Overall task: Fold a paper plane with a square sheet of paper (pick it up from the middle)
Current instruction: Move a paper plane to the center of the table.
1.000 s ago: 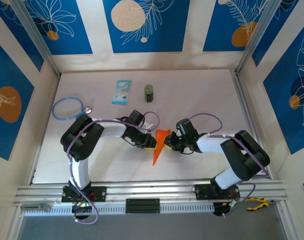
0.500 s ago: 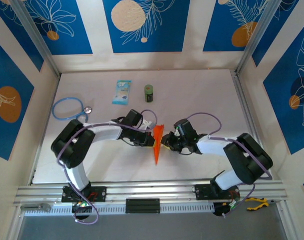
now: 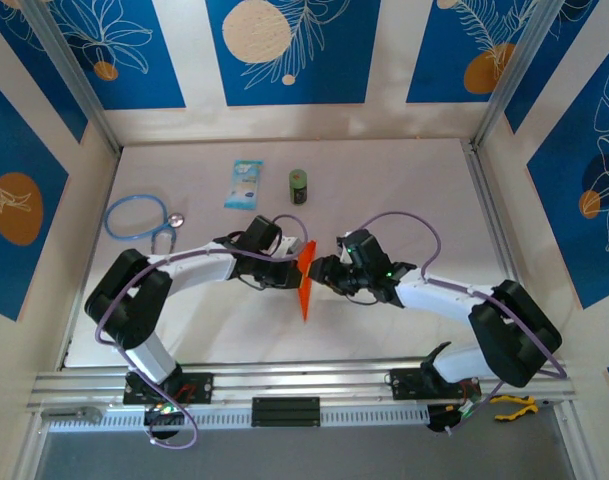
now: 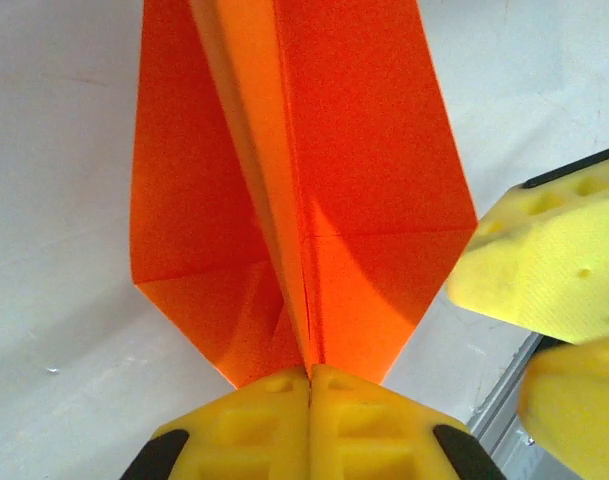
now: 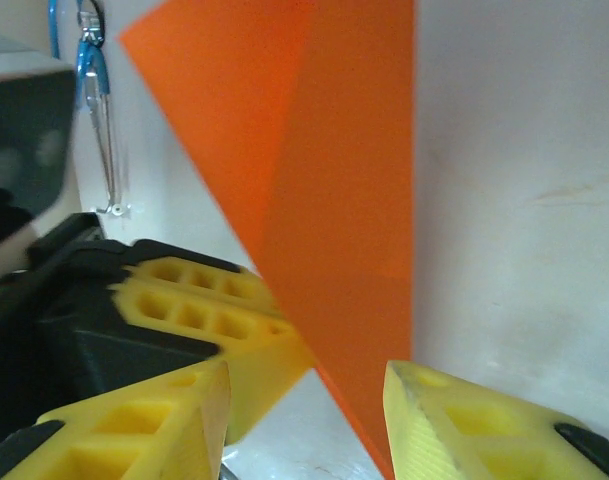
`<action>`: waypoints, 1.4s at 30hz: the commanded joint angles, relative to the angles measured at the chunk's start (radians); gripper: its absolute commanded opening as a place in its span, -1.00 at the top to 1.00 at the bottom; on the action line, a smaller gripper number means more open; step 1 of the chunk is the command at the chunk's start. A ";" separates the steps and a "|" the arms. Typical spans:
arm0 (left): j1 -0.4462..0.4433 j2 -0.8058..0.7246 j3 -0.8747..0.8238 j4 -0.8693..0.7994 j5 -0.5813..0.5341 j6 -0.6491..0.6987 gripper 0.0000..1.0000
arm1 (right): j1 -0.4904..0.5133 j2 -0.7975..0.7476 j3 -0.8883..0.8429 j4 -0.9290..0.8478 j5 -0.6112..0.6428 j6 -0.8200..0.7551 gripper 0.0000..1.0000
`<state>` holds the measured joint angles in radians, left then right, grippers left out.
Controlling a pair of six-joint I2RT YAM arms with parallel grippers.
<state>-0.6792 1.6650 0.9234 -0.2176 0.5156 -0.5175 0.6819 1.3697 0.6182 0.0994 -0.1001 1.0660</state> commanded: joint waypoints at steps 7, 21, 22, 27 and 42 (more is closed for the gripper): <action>-0.008 -0.010 0.035 -0.070 -0.016 0.036 1.00 | 0.028 0.166 0.155 -0.169 0.072 -0.008 0.17; -0.008 0.017 0.055 -0.111 -0.039 0.048 0.89 | 0.013 0.182 0.075 -0.064 0.027 0.029 0.84; -0.007 0.020 0.059 -0.111 -0.033 0.050 0.86 | 0.013 0.184 0.066 -0.047 0.021 0.034 0.87; -0.007 0.043 0.074 -0.122 -0.025 0.059 0.69 | 0.006 0.206 0.037 0.027 -0.001 0.068 0.93; -0.006 0.064 0.085 -0.149 -0.060 0.106 0.46 | 0.005 0.236 0.044 0.039 -0.015 0.075 0.96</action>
<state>-0.6792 1.7107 0.9840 -0.3305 0.4702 -0.4423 0.6914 1.5955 0.6643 0.1261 -0.0910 1.1324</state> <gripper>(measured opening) 0.266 0.045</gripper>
